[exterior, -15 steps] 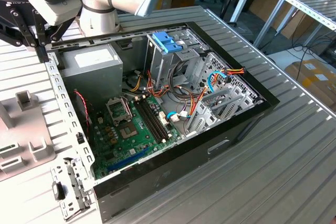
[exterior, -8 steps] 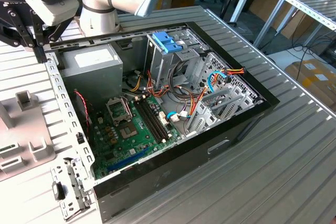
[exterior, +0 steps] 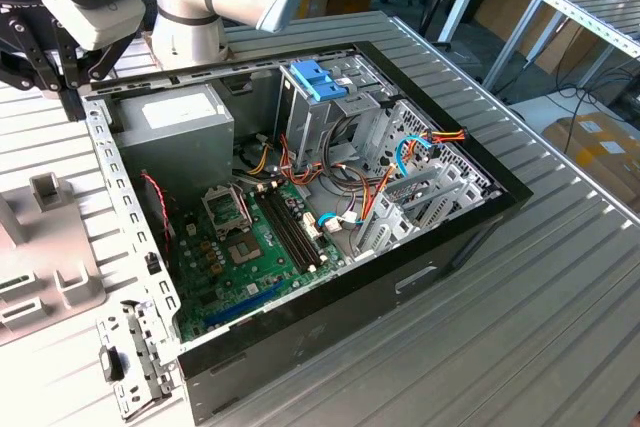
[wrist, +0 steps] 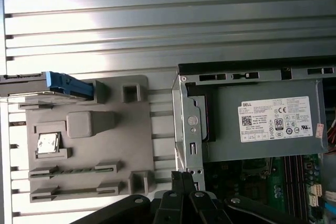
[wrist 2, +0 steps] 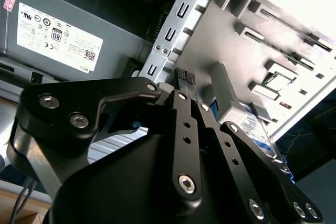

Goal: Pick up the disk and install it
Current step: 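Reach for the disk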

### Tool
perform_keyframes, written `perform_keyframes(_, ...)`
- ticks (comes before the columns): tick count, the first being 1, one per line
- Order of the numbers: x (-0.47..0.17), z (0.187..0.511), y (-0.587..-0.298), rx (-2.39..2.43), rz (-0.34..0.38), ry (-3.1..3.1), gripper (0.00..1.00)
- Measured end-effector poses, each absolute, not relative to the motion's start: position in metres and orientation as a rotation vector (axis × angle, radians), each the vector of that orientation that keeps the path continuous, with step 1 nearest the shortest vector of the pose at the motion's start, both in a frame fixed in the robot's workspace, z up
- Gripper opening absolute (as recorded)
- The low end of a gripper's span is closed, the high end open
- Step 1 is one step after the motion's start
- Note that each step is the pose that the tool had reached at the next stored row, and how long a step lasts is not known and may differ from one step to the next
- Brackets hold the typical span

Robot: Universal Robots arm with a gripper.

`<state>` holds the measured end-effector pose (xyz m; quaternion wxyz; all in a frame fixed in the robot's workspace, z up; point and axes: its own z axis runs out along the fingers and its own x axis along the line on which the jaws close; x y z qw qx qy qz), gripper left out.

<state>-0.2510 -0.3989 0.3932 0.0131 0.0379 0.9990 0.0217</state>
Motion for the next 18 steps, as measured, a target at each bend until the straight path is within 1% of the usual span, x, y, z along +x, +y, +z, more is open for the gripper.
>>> perform_keyframes(18, -0.2612, 0.3932, -0.3989, 0.118, 0.068, 3.113, 0.11)
